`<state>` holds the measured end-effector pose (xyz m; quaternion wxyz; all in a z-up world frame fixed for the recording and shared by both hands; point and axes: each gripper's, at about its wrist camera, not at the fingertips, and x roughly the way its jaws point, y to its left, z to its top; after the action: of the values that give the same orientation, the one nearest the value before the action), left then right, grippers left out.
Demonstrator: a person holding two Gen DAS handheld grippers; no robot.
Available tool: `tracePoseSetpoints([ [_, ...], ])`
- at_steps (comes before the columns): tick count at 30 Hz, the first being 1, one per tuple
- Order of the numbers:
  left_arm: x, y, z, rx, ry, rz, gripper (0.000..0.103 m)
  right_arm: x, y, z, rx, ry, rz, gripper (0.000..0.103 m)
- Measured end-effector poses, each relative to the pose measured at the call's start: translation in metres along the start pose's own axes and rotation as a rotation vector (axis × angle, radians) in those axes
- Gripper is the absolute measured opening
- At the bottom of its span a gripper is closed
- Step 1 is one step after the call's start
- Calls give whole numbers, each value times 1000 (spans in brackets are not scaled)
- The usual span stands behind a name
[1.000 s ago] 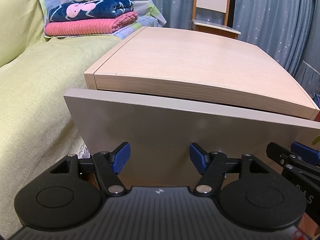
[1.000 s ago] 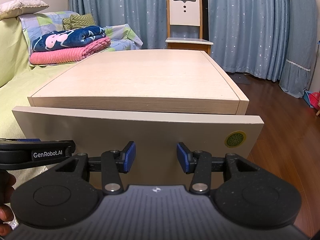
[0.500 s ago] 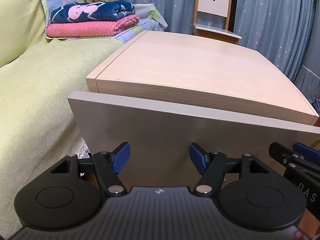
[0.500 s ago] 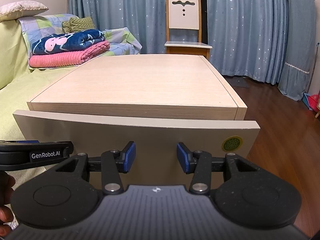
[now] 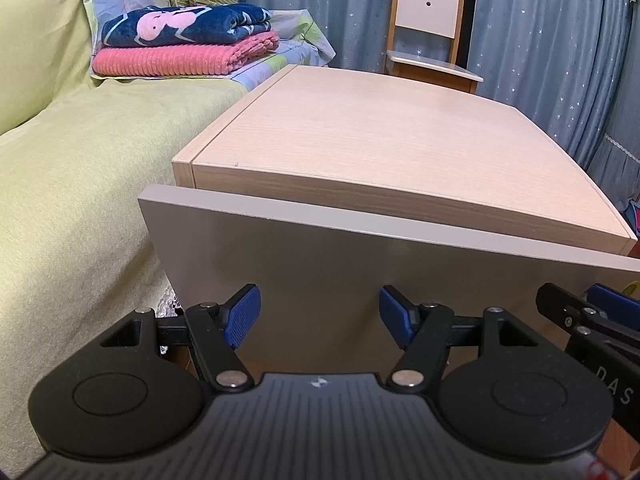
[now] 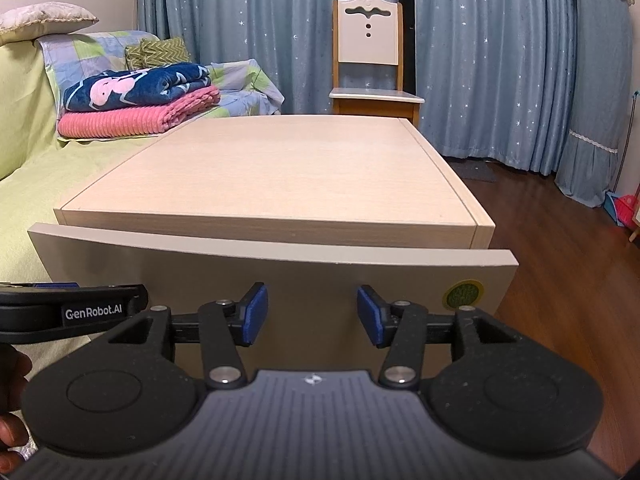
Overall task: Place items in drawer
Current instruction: 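Push the drawer front flush with the cabinet using both grippers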
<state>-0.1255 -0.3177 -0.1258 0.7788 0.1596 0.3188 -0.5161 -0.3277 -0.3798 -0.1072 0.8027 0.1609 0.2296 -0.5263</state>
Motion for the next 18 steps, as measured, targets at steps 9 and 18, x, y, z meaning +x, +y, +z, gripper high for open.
tracePoseSetpoints([
  [9, 1, 0, 2, 0, 1, -3, 67, 2, 0, 2, 0, 0, -2, 47],
  [18, 3, 0, 3, -2, 3, -4, 67, 3, 1, 3, 0, 0, -3, 47],
])
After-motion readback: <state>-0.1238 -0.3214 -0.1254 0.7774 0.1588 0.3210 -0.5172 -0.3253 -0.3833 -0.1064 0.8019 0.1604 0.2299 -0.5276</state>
